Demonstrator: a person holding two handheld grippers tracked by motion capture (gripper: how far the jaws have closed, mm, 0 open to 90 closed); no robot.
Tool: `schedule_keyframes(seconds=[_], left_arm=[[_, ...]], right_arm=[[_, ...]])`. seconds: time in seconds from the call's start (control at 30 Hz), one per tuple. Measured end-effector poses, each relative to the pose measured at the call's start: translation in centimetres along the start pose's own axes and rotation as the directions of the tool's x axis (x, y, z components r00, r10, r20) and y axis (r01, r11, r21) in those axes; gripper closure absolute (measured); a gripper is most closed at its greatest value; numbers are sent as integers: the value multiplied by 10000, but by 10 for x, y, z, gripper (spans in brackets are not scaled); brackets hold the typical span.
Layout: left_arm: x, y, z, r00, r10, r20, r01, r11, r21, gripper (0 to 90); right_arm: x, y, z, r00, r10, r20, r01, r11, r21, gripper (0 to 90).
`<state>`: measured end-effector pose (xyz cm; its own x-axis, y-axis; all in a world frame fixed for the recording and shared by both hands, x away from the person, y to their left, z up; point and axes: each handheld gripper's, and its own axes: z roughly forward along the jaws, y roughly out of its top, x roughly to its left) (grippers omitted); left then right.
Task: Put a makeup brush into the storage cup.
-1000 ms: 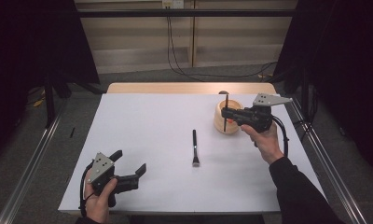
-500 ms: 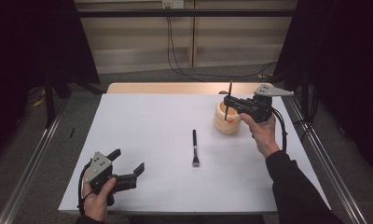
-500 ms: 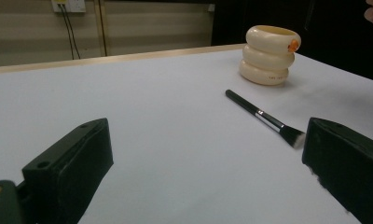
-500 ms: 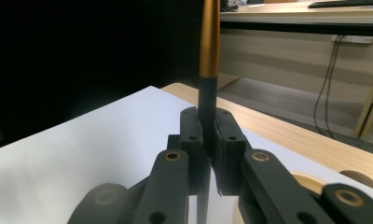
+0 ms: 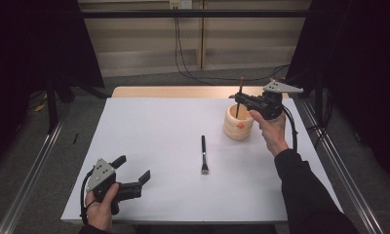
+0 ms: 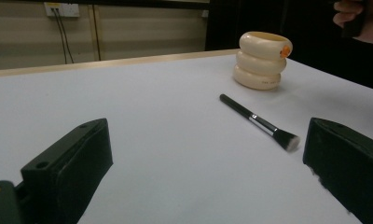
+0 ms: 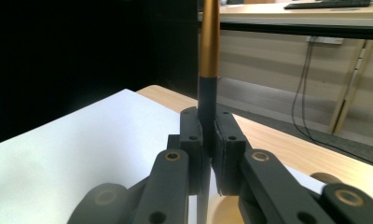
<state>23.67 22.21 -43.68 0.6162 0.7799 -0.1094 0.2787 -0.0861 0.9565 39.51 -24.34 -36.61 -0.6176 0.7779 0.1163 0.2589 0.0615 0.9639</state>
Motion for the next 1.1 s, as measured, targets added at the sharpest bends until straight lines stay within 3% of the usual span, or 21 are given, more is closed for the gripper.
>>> schedule_keyframes(seconds=[0.2, 0.3, 0.37, 0.47, 0.93, 0.97, 1.1], left_arm=[[1, -1, 0, 10000, -16, -96, 16, 10000, 26, 12], [1, -1, 0, 9999, -42, -111, 43, 10000, 58, 12], [1, -1, 0, 10000, 17, -63, -17, 10000, 72, 12], [2, -1, 0, 10000, 48, -58, -47, 10000, 76, 12], [3, -1, -2, 9997, 58, -226, -59, 10000, -53, 12], [2, -1, -2, 9997, -73, -221, 70, 9999, -150, 12], [3, -1, -3, 9997, 79, -247, -81, 10000, -58, 12]], right_arm=[[-7, 3, -2, 9995, 95, 310, -88, 9997, -239, 841], [-12, 0, -2, 9984, 26, 570, -22, 10000, -63, 840], [-15, -2, -2, 9986, 250, 474, -244, 9996, -117, 840], [-12, -2, -1, 9989, -5, 461, 9, 9999, -101, 840], [-21, -21, 7, 9979, 124, 633, -138, 9997, 212, 840], [-21, -22, 7, 9979, 112, 638, -128, 9996, 240, 840], [-22, -29, 8, 9977, 76, 669, -100, 9993, 356, 840]])
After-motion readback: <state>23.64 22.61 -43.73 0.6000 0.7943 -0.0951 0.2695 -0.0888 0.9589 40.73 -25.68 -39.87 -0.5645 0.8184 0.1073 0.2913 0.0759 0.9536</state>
